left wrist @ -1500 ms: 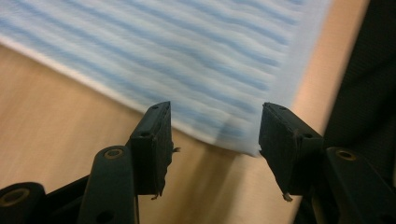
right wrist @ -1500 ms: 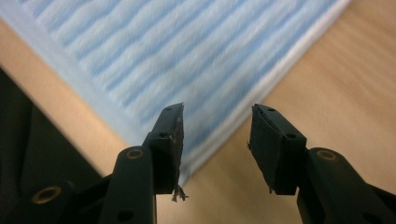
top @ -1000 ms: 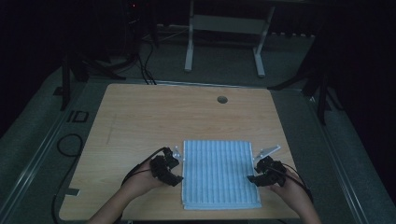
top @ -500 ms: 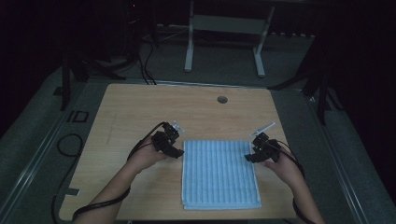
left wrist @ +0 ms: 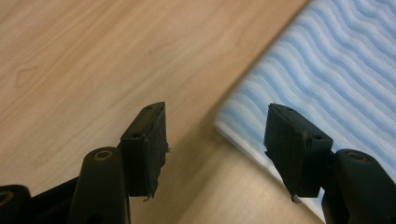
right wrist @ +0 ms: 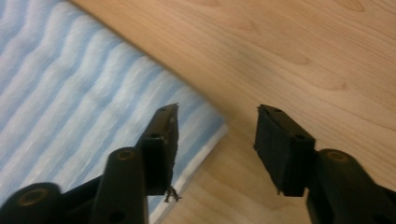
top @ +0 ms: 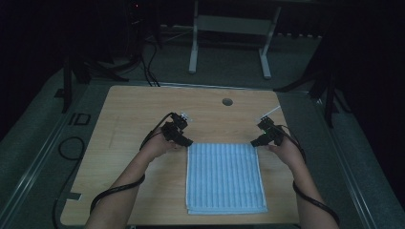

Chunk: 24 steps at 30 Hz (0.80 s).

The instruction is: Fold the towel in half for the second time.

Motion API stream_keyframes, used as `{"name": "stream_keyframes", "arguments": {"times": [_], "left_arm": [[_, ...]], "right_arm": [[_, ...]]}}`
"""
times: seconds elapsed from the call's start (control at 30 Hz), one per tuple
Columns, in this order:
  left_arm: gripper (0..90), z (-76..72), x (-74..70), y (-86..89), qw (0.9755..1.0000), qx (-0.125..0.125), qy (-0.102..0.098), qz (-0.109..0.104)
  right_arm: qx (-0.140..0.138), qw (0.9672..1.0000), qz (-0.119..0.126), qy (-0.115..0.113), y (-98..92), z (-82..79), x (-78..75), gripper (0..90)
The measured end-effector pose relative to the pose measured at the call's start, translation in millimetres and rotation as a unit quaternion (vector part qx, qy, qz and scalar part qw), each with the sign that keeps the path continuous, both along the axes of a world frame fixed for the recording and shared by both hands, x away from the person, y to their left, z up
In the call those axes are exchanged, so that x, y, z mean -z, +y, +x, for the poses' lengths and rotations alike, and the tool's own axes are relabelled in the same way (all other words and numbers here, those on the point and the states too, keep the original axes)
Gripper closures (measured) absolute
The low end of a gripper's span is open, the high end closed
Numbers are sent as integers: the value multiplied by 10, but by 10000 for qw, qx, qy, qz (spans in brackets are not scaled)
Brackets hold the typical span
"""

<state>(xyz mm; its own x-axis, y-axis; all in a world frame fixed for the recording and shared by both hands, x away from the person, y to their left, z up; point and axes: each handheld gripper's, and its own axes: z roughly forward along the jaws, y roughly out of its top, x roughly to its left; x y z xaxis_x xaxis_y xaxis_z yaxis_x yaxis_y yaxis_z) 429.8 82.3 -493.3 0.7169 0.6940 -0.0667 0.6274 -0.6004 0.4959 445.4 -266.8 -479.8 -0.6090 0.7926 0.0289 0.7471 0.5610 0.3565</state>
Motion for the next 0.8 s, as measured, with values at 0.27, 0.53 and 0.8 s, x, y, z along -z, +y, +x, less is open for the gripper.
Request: {"name": "stream_keyframes", "arguments": {"times": [0.27, 0.53, 0.8], "left_arm": [[404, 125, 164, -100, 9997, 74, 239, -73], [451, 164, 297, -189, 9990, 92, 341, 256], [584, 130, 331, -236, 9980, 371, 407, 309]], "right_arm": [[52, 9992, -96, 373, 47, 163, 173, 606], [54, 9963, -424, 745, 85, 174, 342, 653], [-80, 9949, -406, 917, 126, 169, 361, 801]]}}
